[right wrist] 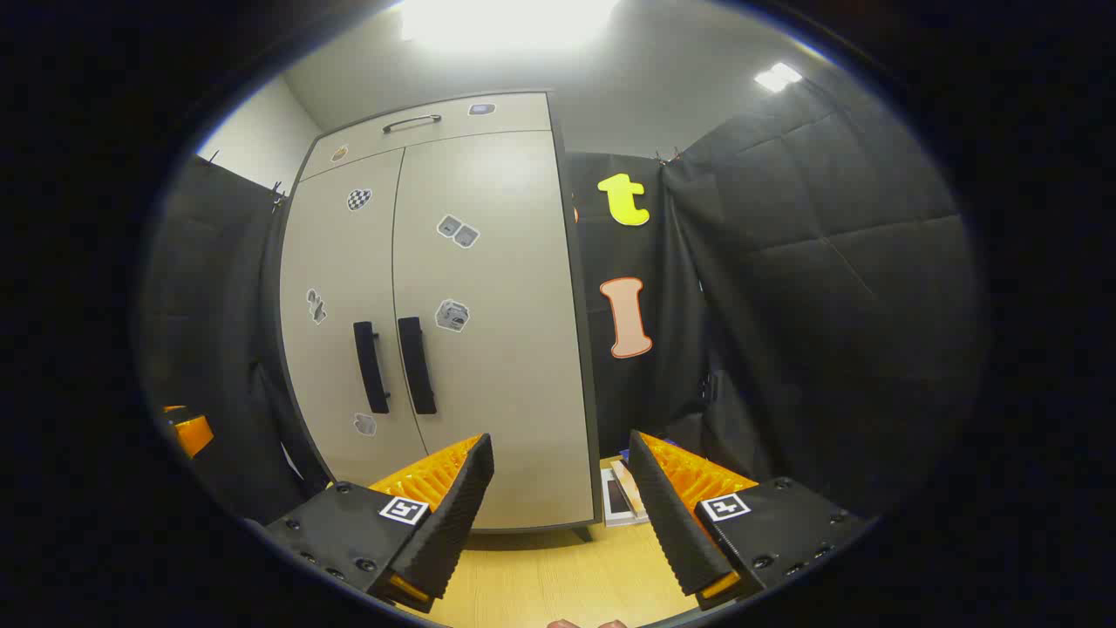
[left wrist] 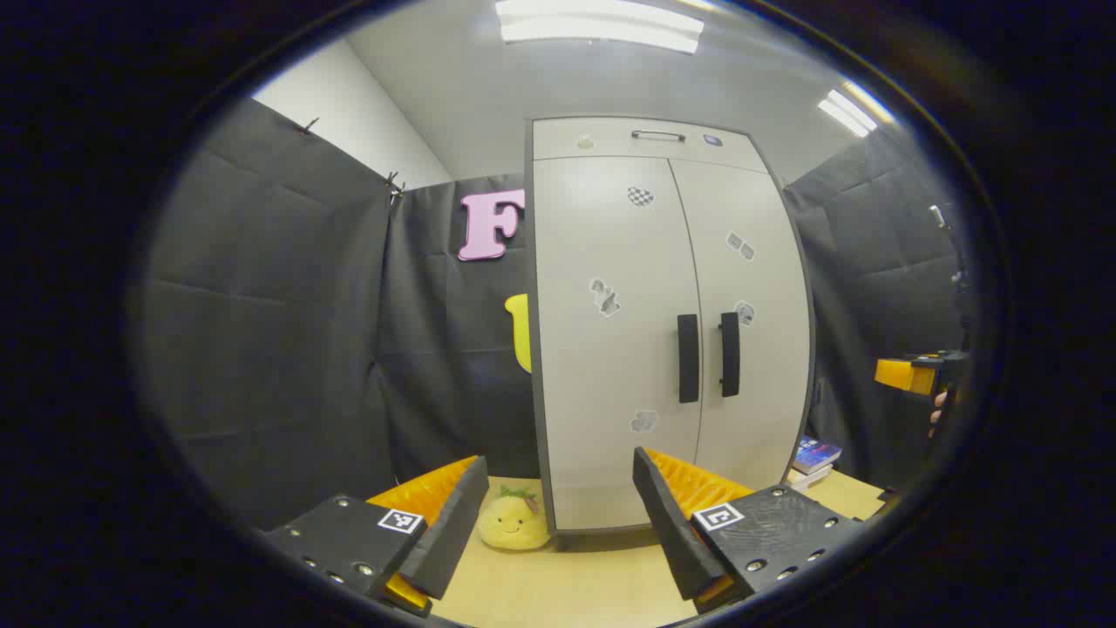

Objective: Open the right door of the double-door shoe cabinet with the right hand, and open the left door with the left hand.

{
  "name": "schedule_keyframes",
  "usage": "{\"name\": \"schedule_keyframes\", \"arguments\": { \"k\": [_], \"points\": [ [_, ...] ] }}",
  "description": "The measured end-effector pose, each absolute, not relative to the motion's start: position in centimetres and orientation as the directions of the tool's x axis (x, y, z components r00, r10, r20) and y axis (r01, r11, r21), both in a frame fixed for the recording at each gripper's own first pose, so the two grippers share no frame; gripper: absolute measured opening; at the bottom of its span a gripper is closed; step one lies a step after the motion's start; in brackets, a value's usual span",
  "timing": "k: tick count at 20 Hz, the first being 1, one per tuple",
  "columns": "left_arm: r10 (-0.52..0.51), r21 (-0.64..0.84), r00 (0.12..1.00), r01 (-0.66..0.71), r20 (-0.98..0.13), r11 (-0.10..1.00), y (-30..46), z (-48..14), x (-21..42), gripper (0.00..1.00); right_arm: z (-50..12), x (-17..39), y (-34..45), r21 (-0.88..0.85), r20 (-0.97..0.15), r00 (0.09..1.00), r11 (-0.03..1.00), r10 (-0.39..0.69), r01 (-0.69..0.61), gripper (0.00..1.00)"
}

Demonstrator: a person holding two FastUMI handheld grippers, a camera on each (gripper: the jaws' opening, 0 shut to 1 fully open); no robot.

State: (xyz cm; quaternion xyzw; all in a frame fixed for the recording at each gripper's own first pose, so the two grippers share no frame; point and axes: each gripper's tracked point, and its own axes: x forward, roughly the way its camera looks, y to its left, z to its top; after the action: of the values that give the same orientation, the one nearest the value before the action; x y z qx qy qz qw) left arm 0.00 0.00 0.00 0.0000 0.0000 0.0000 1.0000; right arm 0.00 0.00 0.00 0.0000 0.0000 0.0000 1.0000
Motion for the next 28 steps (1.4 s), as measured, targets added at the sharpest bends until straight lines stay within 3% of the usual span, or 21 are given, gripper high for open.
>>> {"name": "schedule_keyframes", "arguments": {
  "k": [14, 28],
  "points": [
    [0.001, -0.031, 0.999, -0.002, -0.037, 1.0, -0.1, -2.7, -0.6, 0.96, -0.1, 0.8, 3.2, -0.012, -0.021, 0.997, 0.997, 0.075, -0.076, 0.98],
    [0.004, -0.031, 0.998, -0.006, -0.057, 1.0, 1.7, -5.1, -1.5, 0.96, 5.5, 3.6, 8.8, -0.041, 0.094, 0.982, 0.986, 0.162, -0.159, 0.98]
  ]
}}
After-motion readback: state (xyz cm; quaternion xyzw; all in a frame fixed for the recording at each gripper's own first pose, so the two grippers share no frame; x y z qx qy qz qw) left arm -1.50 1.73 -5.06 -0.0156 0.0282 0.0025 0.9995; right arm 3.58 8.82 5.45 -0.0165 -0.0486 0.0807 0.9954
